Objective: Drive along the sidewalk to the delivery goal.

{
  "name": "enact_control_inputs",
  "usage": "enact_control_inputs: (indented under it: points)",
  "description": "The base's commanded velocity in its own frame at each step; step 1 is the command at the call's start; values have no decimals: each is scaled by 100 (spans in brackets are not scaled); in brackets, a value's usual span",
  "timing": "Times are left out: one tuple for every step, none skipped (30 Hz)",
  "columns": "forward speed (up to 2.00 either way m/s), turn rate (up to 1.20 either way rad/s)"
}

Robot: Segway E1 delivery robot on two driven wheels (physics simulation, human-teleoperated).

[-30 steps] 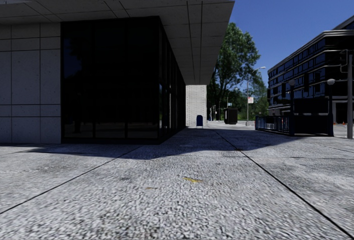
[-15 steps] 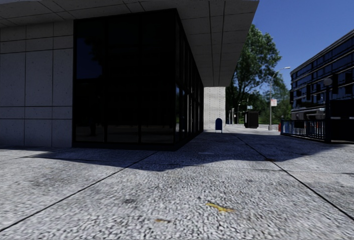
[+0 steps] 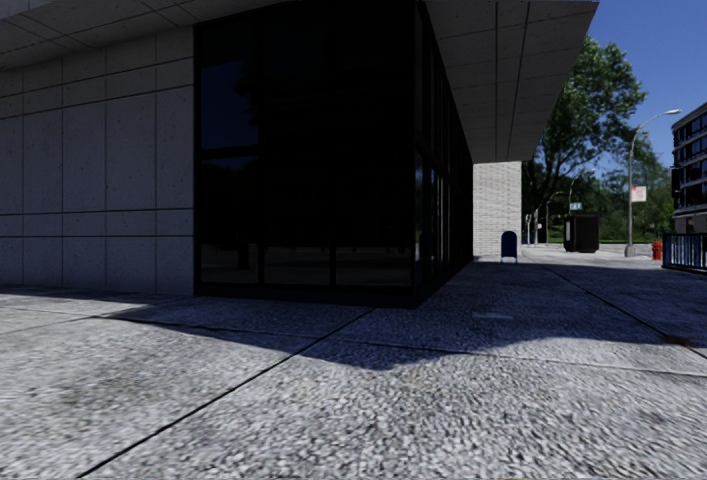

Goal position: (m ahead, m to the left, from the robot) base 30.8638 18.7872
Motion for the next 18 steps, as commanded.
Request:
enact_control_inputs:
  points:
    - [150,51]
    - [150,51]
    - [150,51]
    - [150,51]
    - [150,52]
    - [150,52]
    - [150,52]
    - [151,52]
    - [200,52]
    - [200,53]
    - [200,53]
    - [200,53]
    - [200,53]
    - [200,53]
    - [200,53]
    - [200,53]
    - [200,53]
    - [200,53]
